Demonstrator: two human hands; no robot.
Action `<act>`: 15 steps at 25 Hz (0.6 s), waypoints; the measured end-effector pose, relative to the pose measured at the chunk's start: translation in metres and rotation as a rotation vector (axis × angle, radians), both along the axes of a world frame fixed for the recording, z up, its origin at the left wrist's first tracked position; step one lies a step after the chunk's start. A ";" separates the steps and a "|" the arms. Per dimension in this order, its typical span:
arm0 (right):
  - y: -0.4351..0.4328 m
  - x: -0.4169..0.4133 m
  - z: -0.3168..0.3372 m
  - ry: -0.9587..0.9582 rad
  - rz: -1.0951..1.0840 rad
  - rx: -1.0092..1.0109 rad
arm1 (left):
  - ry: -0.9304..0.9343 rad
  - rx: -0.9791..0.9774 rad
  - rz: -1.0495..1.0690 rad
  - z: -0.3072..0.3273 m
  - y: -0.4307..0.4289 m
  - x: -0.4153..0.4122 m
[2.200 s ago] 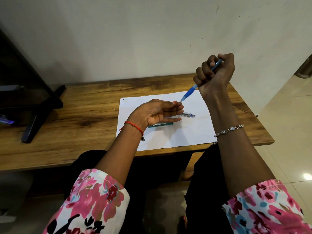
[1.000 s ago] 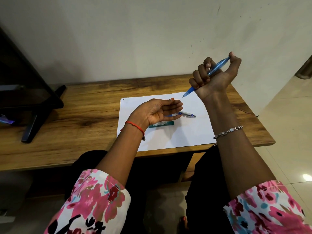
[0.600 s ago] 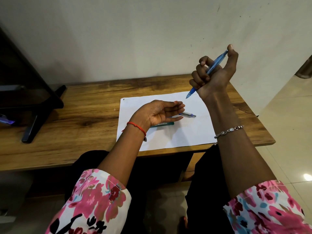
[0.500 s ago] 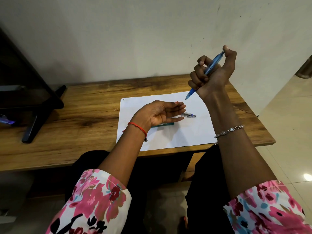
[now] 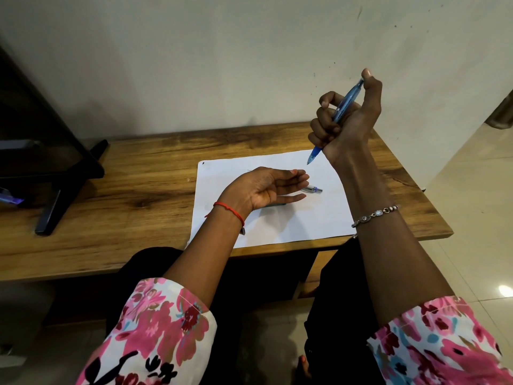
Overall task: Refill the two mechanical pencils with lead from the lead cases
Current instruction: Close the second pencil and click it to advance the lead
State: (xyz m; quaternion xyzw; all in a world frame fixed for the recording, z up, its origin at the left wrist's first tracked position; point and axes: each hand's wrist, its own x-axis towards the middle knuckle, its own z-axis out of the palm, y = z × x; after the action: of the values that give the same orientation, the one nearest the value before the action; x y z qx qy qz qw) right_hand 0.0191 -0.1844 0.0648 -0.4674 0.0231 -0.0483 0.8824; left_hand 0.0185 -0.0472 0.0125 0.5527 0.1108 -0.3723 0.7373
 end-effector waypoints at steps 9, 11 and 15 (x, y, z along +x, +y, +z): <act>0.000 -0.001 0.002 0.034 0.016 -0.024 | -0.016 -0.019 -0.012 -0.003 -0.001 -0.001; 0.000 -0.001 0.001 0.038 0.021 -0.037 | -0.018 -0.016 -0.008 -0.003 -0.001 -0.001; 0.001 0.000 0.000 0.040 0.033 -0.040 | -0.022 -0.009 -0.009 -0.003 -0.001 -0.001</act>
State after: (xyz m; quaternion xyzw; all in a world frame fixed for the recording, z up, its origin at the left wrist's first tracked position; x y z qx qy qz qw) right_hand 0.0188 -0.1833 0.0651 -0.4862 0.0320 -0.0251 0.8729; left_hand 0.0180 -0.0482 0.0091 0.5540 0.0986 -0.3702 0.7391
